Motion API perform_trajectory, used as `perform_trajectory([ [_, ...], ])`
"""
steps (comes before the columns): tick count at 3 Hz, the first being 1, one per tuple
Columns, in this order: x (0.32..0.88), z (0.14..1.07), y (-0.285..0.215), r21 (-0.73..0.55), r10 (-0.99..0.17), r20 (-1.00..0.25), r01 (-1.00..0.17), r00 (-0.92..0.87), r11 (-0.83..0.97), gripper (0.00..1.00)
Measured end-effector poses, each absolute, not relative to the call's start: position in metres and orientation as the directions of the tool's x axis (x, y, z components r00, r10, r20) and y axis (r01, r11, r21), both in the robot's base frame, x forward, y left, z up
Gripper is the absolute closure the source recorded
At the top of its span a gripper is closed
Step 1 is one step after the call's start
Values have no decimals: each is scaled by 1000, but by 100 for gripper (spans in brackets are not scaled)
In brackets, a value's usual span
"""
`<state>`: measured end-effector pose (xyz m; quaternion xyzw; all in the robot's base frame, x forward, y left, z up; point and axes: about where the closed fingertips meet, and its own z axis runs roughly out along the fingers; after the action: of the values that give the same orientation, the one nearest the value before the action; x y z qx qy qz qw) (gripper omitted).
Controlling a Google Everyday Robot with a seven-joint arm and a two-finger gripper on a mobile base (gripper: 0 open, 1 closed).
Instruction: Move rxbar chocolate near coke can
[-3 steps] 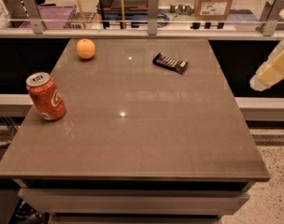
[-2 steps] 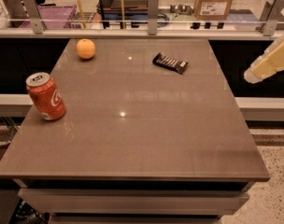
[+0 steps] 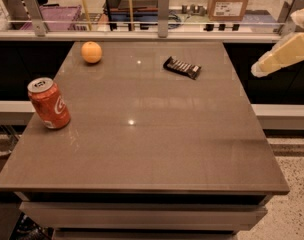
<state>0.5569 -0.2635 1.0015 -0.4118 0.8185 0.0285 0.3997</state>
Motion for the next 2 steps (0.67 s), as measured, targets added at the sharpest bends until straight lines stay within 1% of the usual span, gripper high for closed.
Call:
perform_trajectory([
  [2, 563, 991, -257, -268, -637, -692, -699, -340, 663, 0],
])
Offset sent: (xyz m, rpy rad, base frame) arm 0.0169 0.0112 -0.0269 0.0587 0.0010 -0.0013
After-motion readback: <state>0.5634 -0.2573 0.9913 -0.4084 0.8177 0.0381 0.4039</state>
